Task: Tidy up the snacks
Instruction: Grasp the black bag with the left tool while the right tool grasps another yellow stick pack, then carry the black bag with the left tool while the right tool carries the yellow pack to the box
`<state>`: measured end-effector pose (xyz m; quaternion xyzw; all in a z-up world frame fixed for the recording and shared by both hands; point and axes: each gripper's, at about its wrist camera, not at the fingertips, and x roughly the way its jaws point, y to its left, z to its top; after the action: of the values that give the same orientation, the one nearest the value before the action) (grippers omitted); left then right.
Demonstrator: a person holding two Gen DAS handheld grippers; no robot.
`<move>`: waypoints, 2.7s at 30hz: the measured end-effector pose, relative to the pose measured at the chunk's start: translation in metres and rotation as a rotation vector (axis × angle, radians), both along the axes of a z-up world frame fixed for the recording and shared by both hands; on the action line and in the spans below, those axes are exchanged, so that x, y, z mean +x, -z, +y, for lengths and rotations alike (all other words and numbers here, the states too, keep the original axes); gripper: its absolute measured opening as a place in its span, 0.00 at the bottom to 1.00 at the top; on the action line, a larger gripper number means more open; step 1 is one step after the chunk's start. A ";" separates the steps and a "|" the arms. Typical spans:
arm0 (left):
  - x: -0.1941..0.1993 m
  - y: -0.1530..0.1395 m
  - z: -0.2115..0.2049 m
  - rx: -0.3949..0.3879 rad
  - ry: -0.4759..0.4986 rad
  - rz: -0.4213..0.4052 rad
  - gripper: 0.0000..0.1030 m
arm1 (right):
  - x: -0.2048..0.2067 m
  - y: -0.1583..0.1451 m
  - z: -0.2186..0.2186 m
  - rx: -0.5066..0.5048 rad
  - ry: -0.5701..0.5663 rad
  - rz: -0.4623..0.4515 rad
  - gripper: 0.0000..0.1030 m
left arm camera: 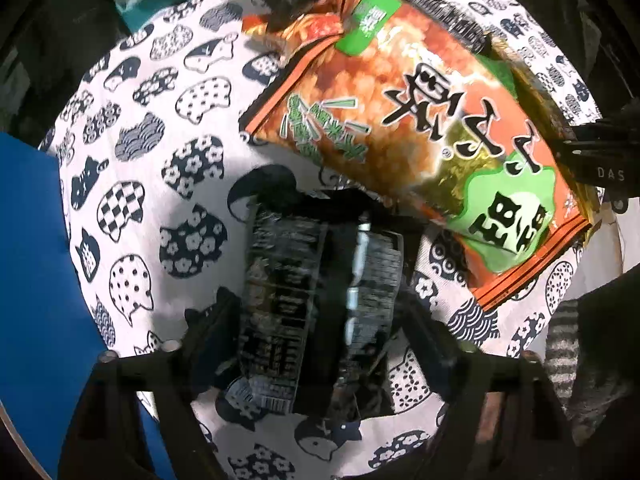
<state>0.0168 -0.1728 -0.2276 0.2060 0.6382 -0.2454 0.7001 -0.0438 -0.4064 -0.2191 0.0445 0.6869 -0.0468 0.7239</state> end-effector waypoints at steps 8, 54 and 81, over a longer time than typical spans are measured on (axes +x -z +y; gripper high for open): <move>-0.003 -0.011 -0.009 0.004 -0.001 -0.048 0.55 | -0.008 -0.017 -0.016 -0.037 0.018 -0.039 0.29; 0.002 -0.165 0.053 -0.022 -0.139 -0.394 0.55 | 0.009 -0.174 0.041 -0.021 -0.114 -0.428 0.28; 0.012 -0.183 0.174 -0.006 -0.342 -0.441 0.56 | 0.060 -0.220 0.218 0.117 -0.390 -0.484 0.28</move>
<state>0.0287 0.0008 -0.0445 0.1418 0.4951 -0.0749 0.8539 0.0161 -0.1879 0.0013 -0.0369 0.4917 0.1445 0.8579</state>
